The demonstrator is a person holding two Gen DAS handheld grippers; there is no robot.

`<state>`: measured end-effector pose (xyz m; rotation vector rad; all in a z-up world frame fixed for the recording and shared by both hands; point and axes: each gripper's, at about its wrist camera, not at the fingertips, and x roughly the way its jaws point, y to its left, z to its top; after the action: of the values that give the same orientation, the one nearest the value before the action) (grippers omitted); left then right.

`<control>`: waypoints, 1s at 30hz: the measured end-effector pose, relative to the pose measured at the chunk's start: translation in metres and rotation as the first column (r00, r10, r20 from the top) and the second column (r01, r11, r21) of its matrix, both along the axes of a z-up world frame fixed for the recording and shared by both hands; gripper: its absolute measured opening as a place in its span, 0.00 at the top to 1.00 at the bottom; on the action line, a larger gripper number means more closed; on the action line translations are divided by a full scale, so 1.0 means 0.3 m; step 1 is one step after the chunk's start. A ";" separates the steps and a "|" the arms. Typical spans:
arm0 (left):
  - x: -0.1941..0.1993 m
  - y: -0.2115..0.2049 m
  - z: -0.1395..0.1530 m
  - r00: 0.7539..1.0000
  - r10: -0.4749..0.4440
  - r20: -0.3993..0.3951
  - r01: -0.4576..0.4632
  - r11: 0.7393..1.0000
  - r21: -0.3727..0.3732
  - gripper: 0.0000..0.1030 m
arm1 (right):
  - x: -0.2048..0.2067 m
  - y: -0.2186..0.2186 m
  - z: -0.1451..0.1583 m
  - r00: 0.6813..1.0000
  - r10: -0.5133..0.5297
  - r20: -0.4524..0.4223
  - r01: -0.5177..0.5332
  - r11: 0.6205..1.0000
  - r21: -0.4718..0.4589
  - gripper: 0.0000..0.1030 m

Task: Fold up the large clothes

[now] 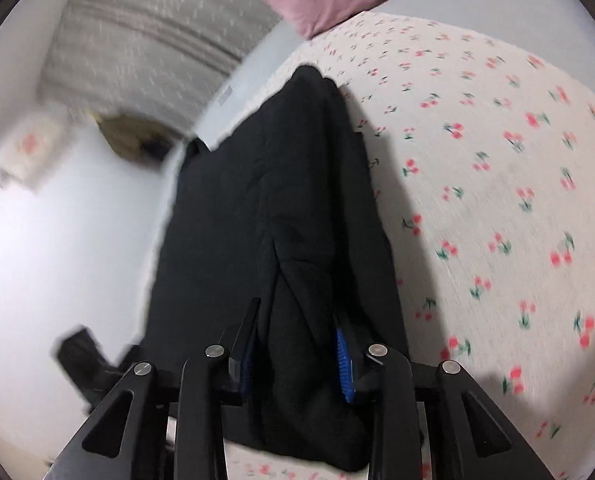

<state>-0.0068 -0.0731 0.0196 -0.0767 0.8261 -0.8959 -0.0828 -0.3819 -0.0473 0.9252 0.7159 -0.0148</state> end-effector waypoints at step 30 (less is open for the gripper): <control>0.239 0.051 -0.040 0.909 0.176 -0.378 -0.175 0.984 0.038 0.01 | 0.187 -0.106 0.170 0.989 0.026 -0.148 -0.052 0.984 -0.172 0.19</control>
<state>0.0648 -0.0578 0.0077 -0.3261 1.1638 -0.7169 -0.0268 -0.4137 0.0038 0.7465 0.8543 -0.1100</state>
